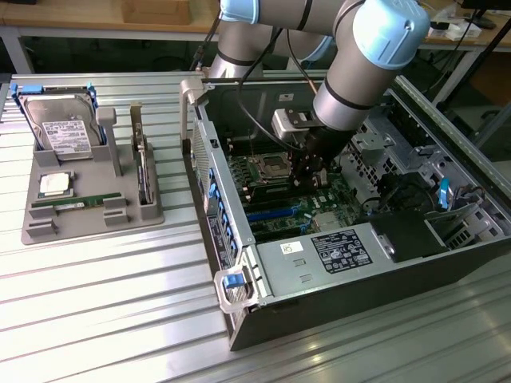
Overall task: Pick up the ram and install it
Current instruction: 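Insert the ram into the slot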
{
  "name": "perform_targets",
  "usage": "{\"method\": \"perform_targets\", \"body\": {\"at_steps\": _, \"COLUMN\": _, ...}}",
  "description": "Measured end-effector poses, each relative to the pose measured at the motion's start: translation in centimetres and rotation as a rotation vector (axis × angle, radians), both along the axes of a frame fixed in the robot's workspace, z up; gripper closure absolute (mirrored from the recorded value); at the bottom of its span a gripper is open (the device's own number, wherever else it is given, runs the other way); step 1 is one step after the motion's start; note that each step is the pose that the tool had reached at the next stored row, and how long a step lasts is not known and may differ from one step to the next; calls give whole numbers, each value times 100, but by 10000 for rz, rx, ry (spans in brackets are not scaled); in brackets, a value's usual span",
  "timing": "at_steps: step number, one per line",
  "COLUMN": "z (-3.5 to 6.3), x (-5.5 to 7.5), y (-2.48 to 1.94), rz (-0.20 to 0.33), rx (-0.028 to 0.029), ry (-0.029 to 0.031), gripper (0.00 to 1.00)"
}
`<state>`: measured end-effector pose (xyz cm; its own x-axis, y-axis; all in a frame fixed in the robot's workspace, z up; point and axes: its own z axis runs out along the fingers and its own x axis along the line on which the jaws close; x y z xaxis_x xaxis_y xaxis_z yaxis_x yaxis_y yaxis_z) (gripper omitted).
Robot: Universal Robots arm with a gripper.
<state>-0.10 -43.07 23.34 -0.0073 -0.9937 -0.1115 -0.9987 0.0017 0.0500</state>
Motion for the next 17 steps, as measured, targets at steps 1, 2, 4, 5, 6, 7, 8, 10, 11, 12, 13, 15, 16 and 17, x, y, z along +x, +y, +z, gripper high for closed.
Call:
{"method": "perform_targets", "body": {"at_steps": 1, "z": 0, "x": 0, "y": 0, "rz": 0, "rx": 2, "ry": 0, "gripper": 87}}
{"method": "perform_targets", "body": {"at_steps": 2, "z": 0, "x": 0, "y": 0, "rz": 0, "rx": 3, "ry": 0, "gripper": 87}}
{"method": "perform_targets", "body": {"at_steps": 4, "z": 0, "x": 0, "y": 0, "rz": 0, "rx": 6, "ry": 1, "gripper": 87}}
{"method": "perform_targets", "body": {"at_steps": 5, "z": 0, "x": 2, "y": 0, "rz": 0, "rx": 6, "ry": 1, "gripper": 87}}
{"method": "perform_targets", "body": {"at_steps": 6, "z": 0, "x": 7, "y": 0, "rz": 0, "rx": 6, "ry": 0, "gripper": 87}}
{"method": "perform_targets", "body": {"at_steps": 7, "z": 0, "x": 7, "y": 0, "rz": 0, "rx": 6, "ry": 0, "gripper": 87}}
{"method": "perform_targets", "body": {"at_steps": 8, "z": 0, "x": 7, "y": 0, "rz": 0, "rx": 6, "ry": 0, "gripper": 87}}
{"method": "perform_targets", "body": {"at_steps": 10, "z": 0, "x": 7, "y": 0, "rz": 0, "rx": 6, "ry": 0, "gripper": 87}}
{"method": "perform_targets", "body": {"at_steps": 11, "z": 0, "x": 7, "y": 0, "rz": 0, "rx": 6, "ry": 0, "gripper": 87}}
{"method": "perform_targets", "body": {"at_steps": 12, "z": -1, "x": 7, "y": 0, "rz": 0, "rx": 6, "ry": 0, "gripper": 87}}
{"method": "perform_targets", "body": {"at_steps": 13, "z": -7, "x": 6, "y": -1, "rz": 0, "rx": 7, "ry": -1, "gripper": 87}}
{"method": "perform_targets", "body": {"at_steps": 15, "z": -10, "x": 7, "y": -1, "rz": 0, "rx": 5, "ry": 0, "gripper": 87}}
{"method": "perform_targets", "body": {"at_steps": 16, "z": -10, "x": 7, "y": -1, "rz": 0, "rx": 5, "ry": 0, "gripper": 87}}
{"method": "perform_targets", "body": {"at_steps": 17, "z": -10, "x": 7, "y": -1, "rz": 0, "rx": 6, "ry": 0, "gripper": 87}}
